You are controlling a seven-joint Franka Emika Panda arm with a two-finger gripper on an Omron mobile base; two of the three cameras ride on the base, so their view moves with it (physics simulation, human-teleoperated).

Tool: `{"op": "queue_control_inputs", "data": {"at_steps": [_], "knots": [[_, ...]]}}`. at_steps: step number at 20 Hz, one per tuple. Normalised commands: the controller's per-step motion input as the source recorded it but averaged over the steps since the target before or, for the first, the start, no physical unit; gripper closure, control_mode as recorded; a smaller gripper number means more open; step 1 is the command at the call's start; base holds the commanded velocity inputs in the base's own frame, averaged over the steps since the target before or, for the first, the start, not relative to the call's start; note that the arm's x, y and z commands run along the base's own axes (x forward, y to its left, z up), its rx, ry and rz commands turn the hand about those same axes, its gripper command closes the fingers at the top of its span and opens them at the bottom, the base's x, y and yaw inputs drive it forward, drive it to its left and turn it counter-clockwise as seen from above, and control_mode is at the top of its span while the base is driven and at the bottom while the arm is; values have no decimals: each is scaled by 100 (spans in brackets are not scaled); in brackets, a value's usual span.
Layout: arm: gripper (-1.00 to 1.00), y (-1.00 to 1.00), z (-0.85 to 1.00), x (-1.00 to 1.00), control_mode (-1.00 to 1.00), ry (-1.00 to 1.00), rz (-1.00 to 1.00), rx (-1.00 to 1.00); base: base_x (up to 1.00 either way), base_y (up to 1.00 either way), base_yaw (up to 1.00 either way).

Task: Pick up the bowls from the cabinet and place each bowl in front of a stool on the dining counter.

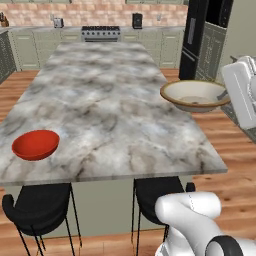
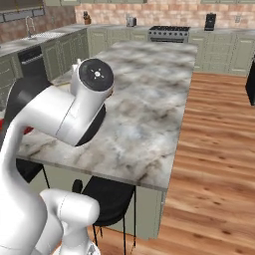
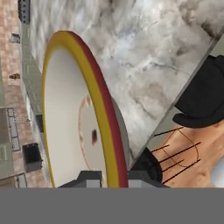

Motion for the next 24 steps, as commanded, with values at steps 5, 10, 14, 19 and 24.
{"op": "queue_control_inputs", "data": {"at_steps": [5,10,14,19,24], "knots": [[100,0,-88,100,-100,0,0,2,0,0,0],[100,0,-100,100,-100,0,1,1,0,0,0],[100,-11,-98,100,-100,4,7,7,0,0,0],[100,-12,-92,89,-100,8,8,7,0,0,0],[100,-9,-67,57,-100,6,2,4,0,0,0]]}}
